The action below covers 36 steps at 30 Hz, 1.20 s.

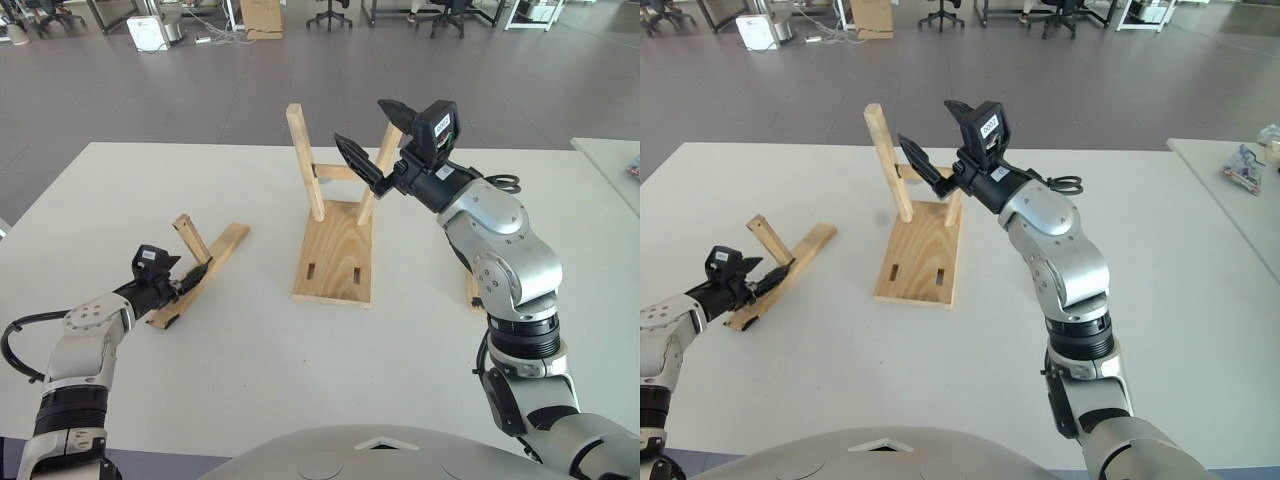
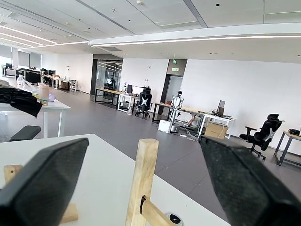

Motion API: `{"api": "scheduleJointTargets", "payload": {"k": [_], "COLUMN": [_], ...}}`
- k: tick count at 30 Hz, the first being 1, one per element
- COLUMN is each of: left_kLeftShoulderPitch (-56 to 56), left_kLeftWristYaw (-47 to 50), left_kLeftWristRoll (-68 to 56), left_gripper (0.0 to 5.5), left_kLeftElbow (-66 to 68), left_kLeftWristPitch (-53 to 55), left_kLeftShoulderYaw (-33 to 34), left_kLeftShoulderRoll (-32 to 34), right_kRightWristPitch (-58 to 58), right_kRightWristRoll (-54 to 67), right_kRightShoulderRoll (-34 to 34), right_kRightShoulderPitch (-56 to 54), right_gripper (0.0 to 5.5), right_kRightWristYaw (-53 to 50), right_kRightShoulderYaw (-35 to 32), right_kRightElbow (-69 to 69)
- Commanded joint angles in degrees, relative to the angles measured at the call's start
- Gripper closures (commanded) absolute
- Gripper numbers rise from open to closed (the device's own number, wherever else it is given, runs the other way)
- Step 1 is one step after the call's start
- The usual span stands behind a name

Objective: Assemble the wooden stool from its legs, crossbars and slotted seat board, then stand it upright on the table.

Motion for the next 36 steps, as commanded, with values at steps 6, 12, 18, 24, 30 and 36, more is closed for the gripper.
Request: {"api": "scheduleJointTargets", "payload": {"k": [6,12,18,24,30,36], "left_kLeftShoulderPitch": [0.02,1.36,1.03,-7.26,-19.43,-25.15], "left_kLeftWristYaw": [-1.24,-0.59,-1.99,-7.12,-14.06,-8.34], "left_kLeftWristRoll": [-0.46,1.36,1.05,-7.69,-34.39,-50.77], "left_gripper": [2.08,2.74,3.47,3.47,3.47,3.47], "left_kLeftElbow": [-1.43,-0.89,-0.43,-0.74,-15.79,-26.55], "left_kLeftWristPitch": [3.66,6.89,7.34,7.02,21.11,30.92], "left_kLeftShoulderYaw": [-0.76,-2.00,-2.91,4.91,12.92,8.59], "left_kLeftShoulderRoll": [0.01,1.93,2.24,3.65,3.71,-1.35], "right_kRightWristPitch": [0.92,0.79,0.85,3.17,12.30,21.31], "right_kRightWristRoll": [-0.20,-0.34,-0.25,7.14,30.79,51.91], "right_kRightShoulderRoll": [0.12,0.08,0.13,3.12,5.26,2.80], "right_kRightShoulderPitch": [0.76,-0.11,-0.01,-1.91,-7.41,-10.21], "right_gripper": [1.13,1.13,1.13,1.13,0.65,0.19], "right_kRightWristYaw": [-0.68,-0.97,-1.48,-2.96,-3.09,-5.72], "right_kRightShoulderYaw": [0.25,-0.31,-0.42,-6.96,-19.14,-23.18], "right_kRightElbow": [-0.32,0.33,0.37,1.44,4.51,7.51]}}
